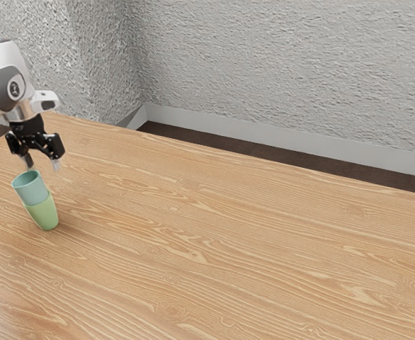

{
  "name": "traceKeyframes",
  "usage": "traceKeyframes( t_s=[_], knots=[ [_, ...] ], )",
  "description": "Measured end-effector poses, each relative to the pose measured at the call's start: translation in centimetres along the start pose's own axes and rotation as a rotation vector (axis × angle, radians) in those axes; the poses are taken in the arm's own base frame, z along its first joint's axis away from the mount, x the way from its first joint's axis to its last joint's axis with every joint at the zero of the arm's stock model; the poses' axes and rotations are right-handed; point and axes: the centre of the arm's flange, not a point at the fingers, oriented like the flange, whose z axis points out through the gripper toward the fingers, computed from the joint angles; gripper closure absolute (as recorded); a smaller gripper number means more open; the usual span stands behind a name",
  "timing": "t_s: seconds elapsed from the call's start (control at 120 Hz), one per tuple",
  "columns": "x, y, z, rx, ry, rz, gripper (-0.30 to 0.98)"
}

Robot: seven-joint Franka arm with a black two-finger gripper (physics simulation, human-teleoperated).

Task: Place the right cup onto the left cup

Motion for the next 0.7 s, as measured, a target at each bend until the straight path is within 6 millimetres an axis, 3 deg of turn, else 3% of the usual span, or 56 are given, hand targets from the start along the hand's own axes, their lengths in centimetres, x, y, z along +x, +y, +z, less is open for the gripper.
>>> traceKeyframes(
  t_s=[0.1, 0.325, 0.458, 0.7],
  knots=[
    [-0.4, 2.6, -1.3, -0.011, 0.001, 0.046, 0.05],
    [0.1, 13.1, -2.7, -0.011, -0.003, 0.24, 0.02],
    [0.7, 19.2, -5.5, -0.015, 0.035, 0.351, 0.01],
    [0.3, 24.1, -11.9, -0.03, 0.096, 0.441, 0.0]
  ],
)
